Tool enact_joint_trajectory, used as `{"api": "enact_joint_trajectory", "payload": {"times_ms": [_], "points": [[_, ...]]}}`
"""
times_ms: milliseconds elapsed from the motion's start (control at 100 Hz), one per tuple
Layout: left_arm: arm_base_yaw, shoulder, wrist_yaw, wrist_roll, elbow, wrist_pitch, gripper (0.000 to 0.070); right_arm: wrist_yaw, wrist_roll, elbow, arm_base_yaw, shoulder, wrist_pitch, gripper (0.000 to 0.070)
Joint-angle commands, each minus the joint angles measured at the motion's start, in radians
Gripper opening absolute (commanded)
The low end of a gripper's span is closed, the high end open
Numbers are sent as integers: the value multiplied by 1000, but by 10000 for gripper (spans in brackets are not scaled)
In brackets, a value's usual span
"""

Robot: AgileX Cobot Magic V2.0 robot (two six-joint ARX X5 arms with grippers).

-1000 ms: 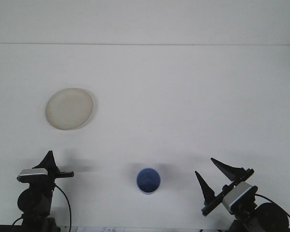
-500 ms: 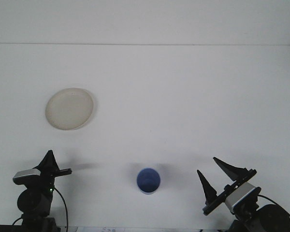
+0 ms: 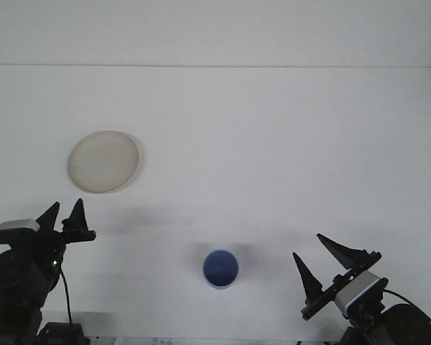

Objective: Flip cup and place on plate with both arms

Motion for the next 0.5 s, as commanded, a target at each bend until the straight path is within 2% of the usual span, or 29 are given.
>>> {"api": "enact_joint_trajectory", "payload": {"times_ms": [0, 180, 260, 330, 490], "points": [[1, 64, 66, 39, 79, -21, 544, 5, 6, 2, 12, 2, 12, 426], [-40, 250, 324, 62, 233, -151, 544, 5, 6, 2, 12, 2, 12, 426], [-92, 343, 410, 66, 297, -233, 544, 5, 5, 2, 12, 2, 12, 426], [-156, 420, 448, 87, 345, -300, 544, 6, 3, 2, 12, 2, 12, 426], [-333, 578, 449, 122, 427, -382, 544, 24, 3, 2, 12, 2, 12, 426]]}}
